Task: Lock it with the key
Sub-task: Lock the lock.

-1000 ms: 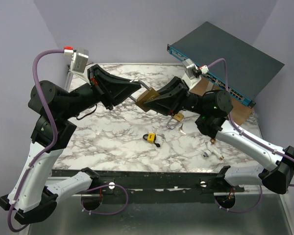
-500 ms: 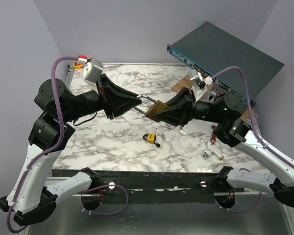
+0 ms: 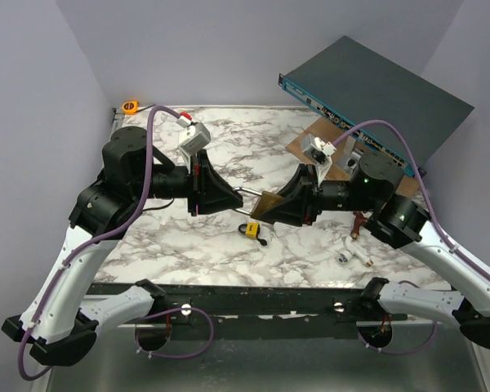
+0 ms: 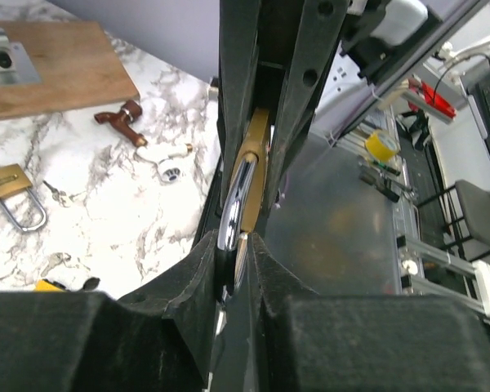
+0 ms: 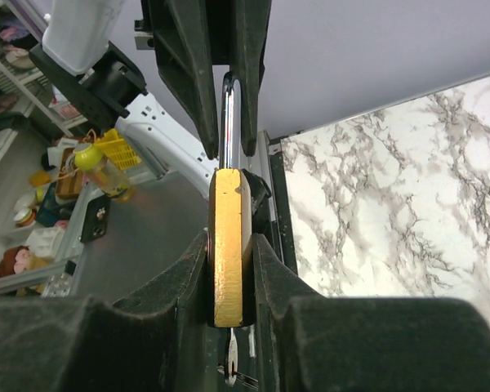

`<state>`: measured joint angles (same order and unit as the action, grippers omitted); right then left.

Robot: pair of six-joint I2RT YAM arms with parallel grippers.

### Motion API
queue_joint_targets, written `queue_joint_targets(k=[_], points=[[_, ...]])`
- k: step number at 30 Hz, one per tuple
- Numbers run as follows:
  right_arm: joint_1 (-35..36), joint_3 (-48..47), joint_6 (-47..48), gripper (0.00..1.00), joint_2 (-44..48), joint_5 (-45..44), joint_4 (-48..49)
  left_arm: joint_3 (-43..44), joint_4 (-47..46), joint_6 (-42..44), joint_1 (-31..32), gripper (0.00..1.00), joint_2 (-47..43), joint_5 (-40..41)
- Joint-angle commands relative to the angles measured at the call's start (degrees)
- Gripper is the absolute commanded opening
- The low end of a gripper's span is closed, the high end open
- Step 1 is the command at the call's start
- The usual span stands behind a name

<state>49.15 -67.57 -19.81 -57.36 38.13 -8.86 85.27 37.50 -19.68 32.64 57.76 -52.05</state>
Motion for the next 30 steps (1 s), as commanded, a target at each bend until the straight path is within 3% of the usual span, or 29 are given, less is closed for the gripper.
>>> queue_joint_targets(k=[1, 20, 28, 30], points=[[0.08, -4.85, 2.26, 0.01, 1.84, 2.66, -0.43, -1.32, 4.39, 3.82, 0.12, 0.21, -2.16, -5.12], [0.07, -8.89, 5.15, 0.01, -0.2, 9.39, -8.34, -1.9, 1.68, 1.31, 0.14, 0.25, -2.94, -6.34], [0.09, -9.16, 5.75, 0.01, -0.18, 9.1, -9.06, -2.64, 1.99, 1.59, 0.18, 0.17, -2.65, -7.51], [0.12, -9.22, 5.86, 0.01, -0.53, 9.77, -9.14, -3.06, 1.66, 1.53, 0.16, 0.11, -2.78, -7.56]])
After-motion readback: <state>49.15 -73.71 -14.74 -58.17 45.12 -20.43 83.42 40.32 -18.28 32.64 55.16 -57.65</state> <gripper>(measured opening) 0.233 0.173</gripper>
